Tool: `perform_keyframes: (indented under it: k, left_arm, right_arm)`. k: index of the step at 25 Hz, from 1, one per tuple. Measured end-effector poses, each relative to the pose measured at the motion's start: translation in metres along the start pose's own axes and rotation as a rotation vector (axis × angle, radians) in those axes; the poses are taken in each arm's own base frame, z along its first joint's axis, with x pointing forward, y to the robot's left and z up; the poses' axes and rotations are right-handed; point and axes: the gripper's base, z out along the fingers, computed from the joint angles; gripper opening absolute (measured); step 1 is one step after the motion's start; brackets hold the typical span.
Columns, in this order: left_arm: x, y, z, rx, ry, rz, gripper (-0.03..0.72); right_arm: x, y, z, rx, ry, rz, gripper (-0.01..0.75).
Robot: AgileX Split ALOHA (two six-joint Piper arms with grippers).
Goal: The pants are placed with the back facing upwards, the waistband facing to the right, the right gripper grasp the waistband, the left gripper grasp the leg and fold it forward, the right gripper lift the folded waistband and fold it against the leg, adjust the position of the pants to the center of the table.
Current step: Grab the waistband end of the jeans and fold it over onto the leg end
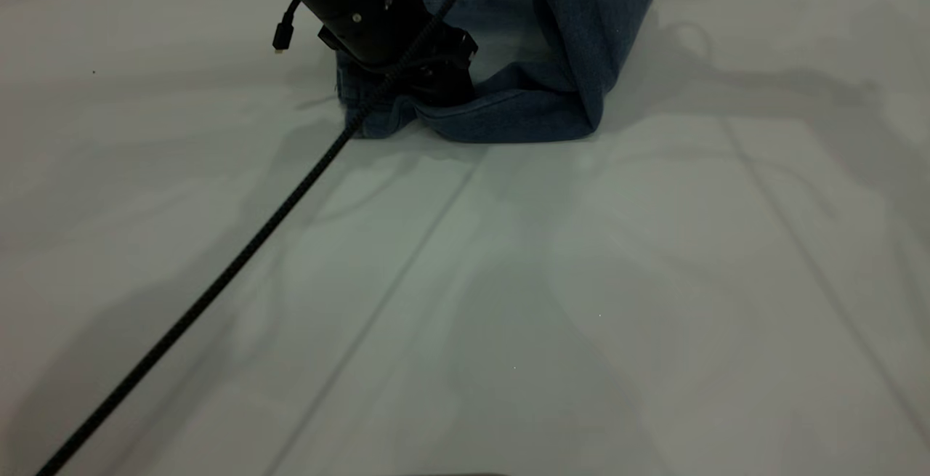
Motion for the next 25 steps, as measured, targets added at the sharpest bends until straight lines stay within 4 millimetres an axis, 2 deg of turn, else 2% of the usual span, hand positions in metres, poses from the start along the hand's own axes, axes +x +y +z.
perform_keyframes:
  k: [2, 4, 8, 10, 13, 17, 25]
  left_arm:
    - [-0.007, 0.004, -0.013, 0.019, 0.013, 0.001, 0.455]
    - [-0.016, 0.014, -0.034, 0.02, 0.022, -0.002, 0.455]
    - [-0.033, 0.042, -0.09, -0.041, 0.034, -0.016, 0.455]
    - [-0.036, 0.056, -0.115, -0.098, 0.051, -0.026, 0.455]
    - [-0.035, 0.074, -0.14, -0.182, 0.081, -0.048, 0.455]
    - [-0.033, 0.084, -0.155, -0.269, 0.114, -0.068, 0.455]
    - [-0.034, 0.086, -0.162, -0.32, 0.111, -0.103, 0.455]
  right_arm:
    - [0.0, 0.002, 0.002, -0.004, 0.003, -0.004, 0.031]
    - [0.0, 0.006, 0.005, -0.011, 0.007, -0.009, 0.031]
    - [0.001, 0.013, 0.013, -0.025, 0.02, -0.02, 0.031]
    - [0.001, 0.017, 0.017, -0.029, 0.025, -0.027, 0.031]
    - [0.002, 0.025, 0.026, -0.034, 0.033, -0.041, 0.031]
    - [0.004, 0.04, 0.041, -0.038, 0.044, -0.066, 0.031]
    - [0.005, 0.082, 0.082, -0.002, 0.013, -0.151, 0.031]
